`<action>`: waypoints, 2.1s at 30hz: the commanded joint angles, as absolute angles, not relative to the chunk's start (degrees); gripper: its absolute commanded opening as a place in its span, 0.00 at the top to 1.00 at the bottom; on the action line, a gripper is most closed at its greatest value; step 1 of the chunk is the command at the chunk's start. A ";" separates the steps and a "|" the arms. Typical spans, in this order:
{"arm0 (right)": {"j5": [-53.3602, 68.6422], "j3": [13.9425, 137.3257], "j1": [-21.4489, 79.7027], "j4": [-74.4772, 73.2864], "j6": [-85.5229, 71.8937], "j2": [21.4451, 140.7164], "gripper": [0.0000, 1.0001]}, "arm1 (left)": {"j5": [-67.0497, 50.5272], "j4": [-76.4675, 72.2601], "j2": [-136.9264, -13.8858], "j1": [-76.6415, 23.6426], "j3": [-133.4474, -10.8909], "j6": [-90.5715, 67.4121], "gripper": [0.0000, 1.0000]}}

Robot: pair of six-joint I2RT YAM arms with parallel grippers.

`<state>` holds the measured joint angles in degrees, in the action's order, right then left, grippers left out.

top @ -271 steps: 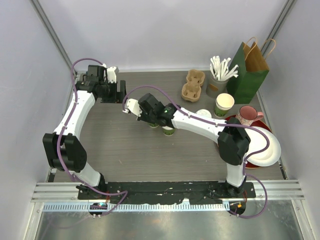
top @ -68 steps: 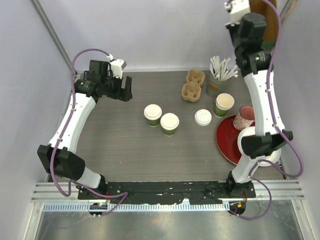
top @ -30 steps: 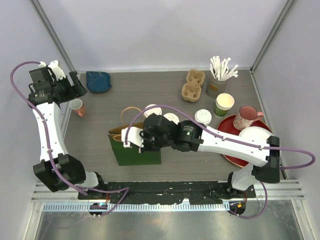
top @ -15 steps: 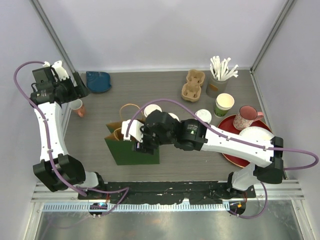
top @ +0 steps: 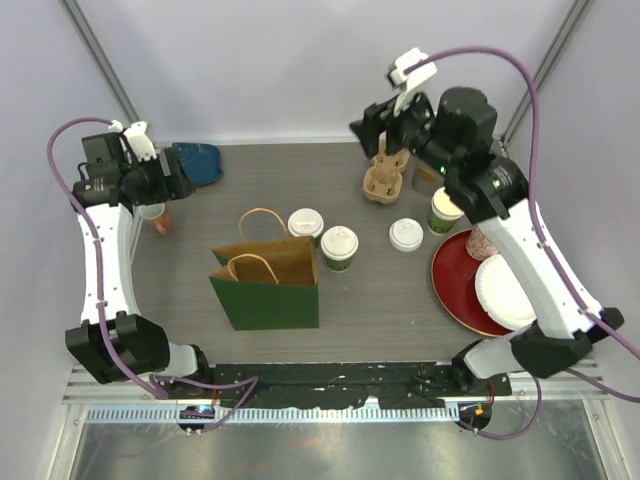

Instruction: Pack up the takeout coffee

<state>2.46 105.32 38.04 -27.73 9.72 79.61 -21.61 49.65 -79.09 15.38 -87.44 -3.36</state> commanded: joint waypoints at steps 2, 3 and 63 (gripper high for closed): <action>3.26 109.41 22.69 -29.79 5.43 94.72 0.32 | -21.36 51.06 -77.08 12.75 -87.98 -1.05 0.19; 2.90 110.73 21.54 -31.62 6.58 100.49 0.32 | -21.27 51.24 -76.91 12.57 -88.07 -0.88 0.19; 11.34 126.48 11.34 -42.45 36.74 128.24 0.99 | -21.71 53.17 -78.75 11.25 -89.03 2.02 0.19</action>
<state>11.68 126.72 11.38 -44.91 36.36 135.74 -20.62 53.39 -78.94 11.62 -87.44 1.96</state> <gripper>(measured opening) 0.093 0.809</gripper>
